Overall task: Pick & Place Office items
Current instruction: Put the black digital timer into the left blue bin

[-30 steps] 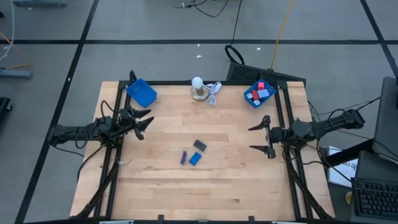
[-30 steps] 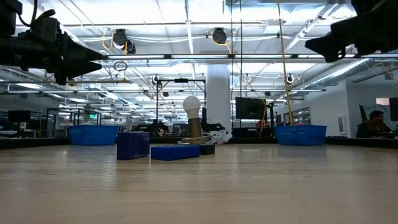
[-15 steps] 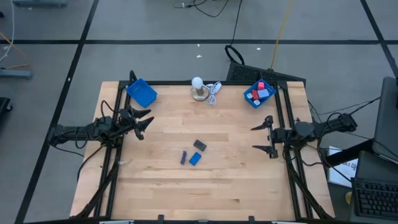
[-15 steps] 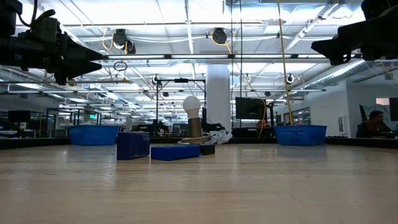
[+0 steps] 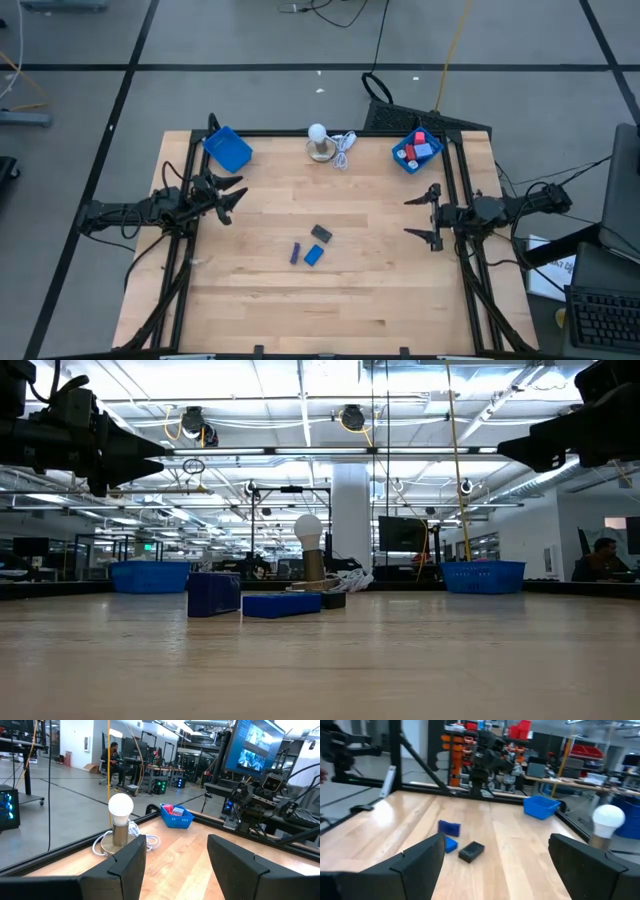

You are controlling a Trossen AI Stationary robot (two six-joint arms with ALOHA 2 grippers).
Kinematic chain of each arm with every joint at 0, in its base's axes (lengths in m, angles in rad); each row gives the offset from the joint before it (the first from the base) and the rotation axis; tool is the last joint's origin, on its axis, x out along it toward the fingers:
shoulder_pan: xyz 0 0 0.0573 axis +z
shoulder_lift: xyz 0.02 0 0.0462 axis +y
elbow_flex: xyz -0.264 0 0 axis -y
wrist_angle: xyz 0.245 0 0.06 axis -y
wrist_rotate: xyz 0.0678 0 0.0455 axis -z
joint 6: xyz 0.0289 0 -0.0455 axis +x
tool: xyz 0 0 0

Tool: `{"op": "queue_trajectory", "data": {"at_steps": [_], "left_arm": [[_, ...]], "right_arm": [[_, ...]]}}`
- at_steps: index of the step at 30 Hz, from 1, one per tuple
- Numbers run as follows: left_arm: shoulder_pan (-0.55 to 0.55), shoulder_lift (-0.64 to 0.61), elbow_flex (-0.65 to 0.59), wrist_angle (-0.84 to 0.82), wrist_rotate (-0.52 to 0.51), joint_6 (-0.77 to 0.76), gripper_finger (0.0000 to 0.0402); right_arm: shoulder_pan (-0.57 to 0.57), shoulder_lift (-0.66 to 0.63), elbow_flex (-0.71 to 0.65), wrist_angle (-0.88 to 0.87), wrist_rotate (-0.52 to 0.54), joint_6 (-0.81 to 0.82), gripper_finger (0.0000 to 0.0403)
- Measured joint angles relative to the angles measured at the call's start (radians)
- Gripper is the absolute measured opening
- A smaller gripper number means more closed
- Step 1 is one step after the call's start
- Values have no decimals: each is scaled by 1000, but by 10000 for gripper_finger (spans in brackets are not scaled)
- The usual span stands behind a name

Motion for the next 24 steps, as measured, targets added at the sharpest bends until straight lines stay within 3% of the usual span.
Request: {"op": "queue_trajectory", "data": {"at_steps": [12, 20, 24], "left_arm": [[0, 0, 0, 1, 0, -6, 214], [0, 0, 0, 95, 0, -176, 214], [0, 0, 0, 104, 14, -180, 214]], "right_arm": [[0, 0, 0, -3, 1, 4, 341], [0, 0, 0, -3, 0, 4, 337], [0, 0, 0, -2, 0, 4, 339]]}}
